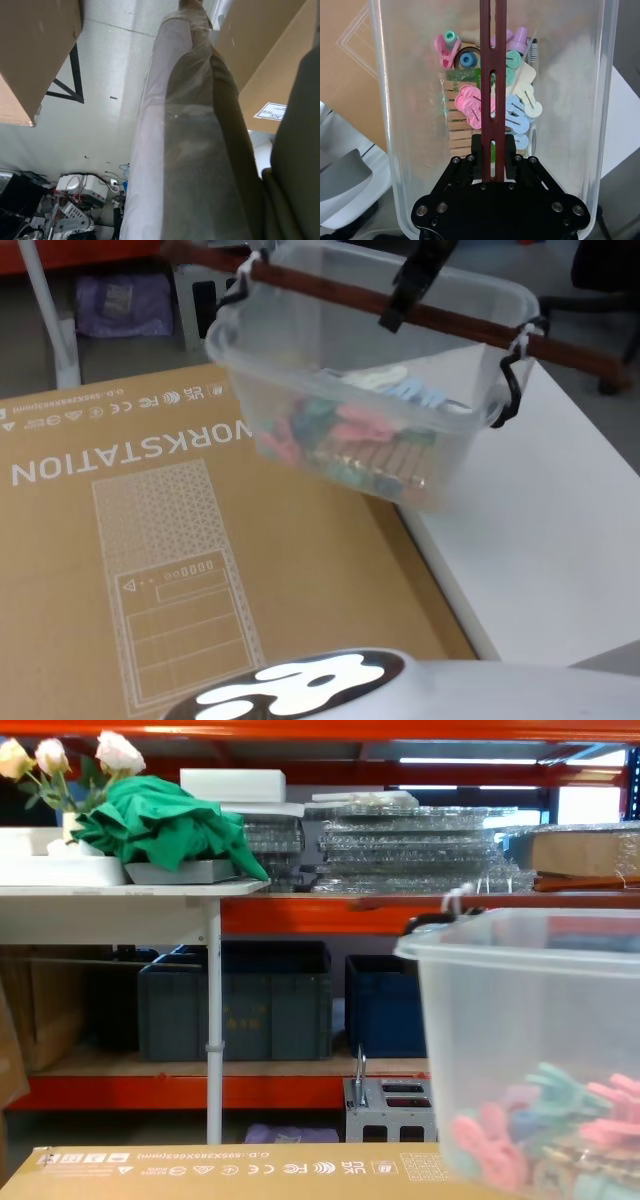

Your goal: Use one hand to grasp the basket and place it at the designated location.

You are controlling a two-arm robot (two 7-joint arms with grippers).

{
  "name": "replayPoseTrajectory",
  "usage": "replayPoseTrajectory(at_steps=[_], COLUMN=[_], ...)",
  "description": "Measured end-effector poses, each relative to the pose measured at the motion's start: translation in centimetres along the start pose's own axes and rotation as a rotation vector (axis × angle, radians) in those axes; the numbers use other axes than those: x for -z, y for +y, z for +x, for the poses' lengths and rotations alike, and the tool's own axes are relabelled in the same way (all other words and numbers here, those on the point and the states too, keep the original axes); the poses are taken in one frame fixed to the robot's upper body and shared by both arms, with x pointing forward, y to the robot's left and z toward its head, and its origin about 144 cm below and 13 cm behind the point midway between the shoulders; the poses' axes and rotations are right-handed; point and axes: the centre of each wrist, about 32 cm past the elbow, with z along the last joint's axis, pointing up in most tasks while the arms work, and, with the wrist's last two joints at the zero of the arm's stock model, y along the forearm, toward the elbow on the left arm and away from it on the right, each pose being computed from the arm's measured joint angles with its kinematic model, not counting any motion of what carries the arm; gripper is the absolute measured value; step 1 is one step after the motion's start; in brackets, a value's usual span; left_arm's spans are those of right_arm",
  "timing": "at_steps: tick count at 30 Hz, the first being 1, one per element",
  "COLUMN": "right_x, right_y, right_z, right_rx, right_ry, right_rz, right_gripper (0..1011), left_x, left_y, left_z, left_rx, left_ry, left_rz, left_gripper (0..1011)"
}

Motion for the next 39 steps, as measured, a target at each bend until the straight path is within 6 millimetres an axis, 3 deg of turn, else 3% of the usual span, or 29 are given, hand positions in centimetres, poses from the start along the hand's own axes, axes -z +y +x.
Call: replayPoseTrajectory(at_steps=[9, 21, 26, 39], right_x=[-1.3, -1.2, -0.7, -1.6], right_y=[0.2, 0.3, 0.8, 2.2], right_z=[0.8, 1.3, 1.6, 2.2], right_rx=[0.005, 0.017, 0.019, -0.001], right_ry=[-0.072, -0.145, -0.299, -0.422], right_rz=[0.019, 0.05, 0.12, 0.153], right_gripper=[234, 234, 234, 234], left_x=[0.0, 0.0, 0.0, 0.0], left_y=[0.0, 0.0, 0.0, 0.0], left_z=[0.0, 0.0, 0.0, 0.0], left_rx=[0.0, 0.0, 0.0, 0.0], left_ry=[0.0, 0.0, 0.0, 0.0], left_rz=[0.0, 0.0, 0.0, 0.0], left_gripper=[0, 0, 0, 0])
